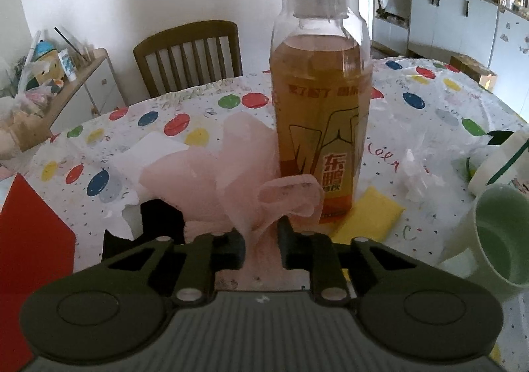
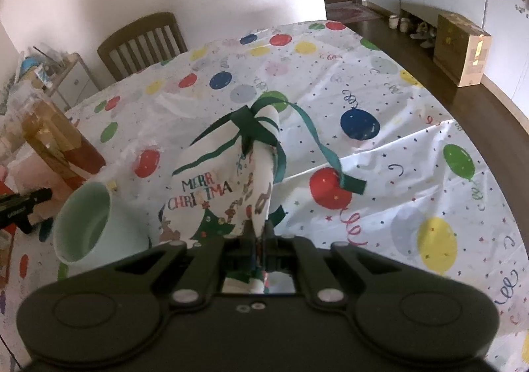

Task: Organize soft objects

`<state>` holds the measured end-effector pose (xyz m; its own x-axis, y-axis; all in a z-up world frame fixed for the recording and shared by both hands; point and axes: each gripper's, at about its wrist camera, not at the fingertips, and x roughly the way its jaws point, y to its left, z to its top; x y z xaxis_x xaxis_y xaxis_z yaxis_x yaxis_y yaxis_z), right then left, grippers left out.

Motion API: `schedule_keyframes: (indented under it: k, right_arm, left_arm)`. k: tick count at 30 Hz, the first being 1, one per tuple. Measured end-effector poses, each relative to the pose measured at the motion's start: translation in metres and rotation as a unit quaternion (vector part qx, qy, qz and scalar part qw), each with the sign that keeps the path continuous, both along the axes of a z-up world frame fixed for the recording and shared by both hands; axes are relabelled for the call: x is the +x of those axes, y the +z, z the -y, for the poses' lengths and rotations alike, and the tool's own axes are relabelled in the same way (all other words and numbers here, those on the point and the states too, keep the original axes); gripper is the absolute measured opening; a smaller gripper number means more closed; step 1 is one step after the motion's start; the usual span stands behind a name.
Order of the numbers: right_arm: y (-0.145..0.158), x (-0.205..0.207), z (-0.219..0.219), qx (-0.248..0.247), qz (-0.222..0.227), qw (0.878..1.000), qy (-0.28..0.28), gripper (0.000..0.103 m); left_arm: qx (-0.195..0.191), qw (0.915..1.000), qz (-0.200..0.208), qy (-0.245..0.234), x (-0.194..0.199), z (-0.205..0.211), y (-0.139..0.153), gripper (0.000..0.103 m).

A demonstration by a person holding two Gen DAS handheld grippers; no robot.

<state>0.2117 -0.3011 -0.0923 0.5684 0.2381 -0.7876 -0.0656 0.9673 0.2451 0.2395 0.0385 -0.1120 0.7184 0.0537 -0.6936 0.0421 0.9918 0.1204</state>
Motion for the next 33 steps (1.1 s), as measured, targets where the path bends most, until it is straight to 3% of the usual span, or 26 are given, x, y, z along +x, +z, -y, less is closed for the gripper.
schedule_keyframes:
  k: [10, 25, 28, 33]
  right_arm:
    - [0.027, -0.024, 0.012, 0.026, 0.022, 0.999, -0.009, 0.002]
    - [0.087, -0.076, 0.014, 0.075, 0.067, 0.995, -0.007, 0.002]
    - [0.092, -0.08, 0.007, 0.075, 0.075, 0.994, 0.001, 0.002]
    - [0.088, -0.083, 0.008, 0.08, 0.072, 0.994, -0.008, 0.002]
  left_arm:
    - [-0.038, 0.9992, 0.011, -0.004, -0.031, -0.013, 0.023, 0.004]
    - [-0.075, 0.996, 0.036, -0.031, -0.076, -0.026, 0.056, 0.0]
    - [-0.065, 0.9962, 0.032, -0.048, -0.08, -0.023, 0.057, 0.0]
    - [-0.099, 0.9944, -0.002, -0.037, -0.068, -0.03, 0.051, 0.004]
